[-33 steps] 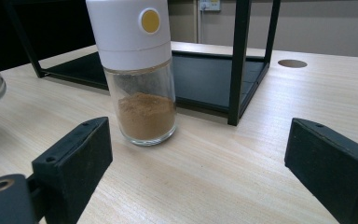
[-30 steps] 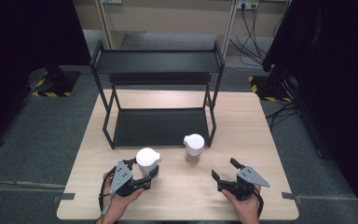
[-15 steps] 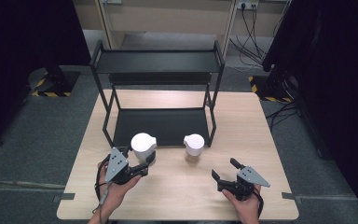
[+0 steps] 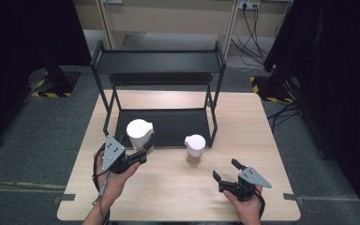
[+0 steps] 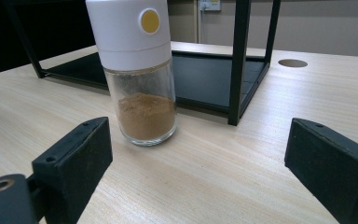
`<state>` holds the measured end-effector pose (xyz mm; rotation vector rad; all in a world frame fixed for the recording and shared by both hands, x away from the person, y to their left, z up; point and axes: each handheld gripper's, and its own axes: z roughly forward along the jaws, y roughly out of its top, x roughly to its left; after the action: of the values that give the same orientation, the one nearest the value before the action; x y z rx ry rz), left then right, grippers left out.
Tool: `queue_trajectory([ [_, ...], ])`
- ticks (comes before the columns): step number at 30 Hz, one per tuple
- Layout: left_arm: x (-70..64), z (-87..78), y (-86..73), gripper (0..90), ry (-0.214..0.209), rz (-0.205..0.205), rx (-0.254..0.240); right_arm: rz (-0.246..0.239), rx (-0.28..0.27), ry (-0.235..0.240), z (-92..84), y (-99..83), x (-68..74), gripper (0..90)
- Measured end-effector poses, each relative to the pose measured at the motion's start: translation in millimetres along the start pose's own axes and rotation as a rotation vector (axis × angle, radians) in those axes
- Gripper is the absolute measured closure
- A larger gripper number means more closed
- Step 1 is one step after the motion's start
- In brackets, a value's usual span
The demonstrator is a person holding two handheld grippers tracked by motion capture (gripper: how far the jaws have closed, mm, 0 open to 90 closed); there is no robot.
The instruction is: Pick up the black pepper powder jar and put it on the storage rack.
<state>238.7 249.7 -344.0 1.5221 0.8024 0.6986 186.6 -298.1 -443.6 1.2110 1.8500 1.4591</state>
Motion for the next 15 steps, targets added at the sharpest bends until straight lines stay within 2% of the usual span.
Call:
queue_trajectory([
  [15, -0.9, 8.1, 20.6, 30.4, 0.083, 0.004, -0.023, -0.001, 0.001, -0.001, -0.3, 0.1, 0.5, 7.7],
])
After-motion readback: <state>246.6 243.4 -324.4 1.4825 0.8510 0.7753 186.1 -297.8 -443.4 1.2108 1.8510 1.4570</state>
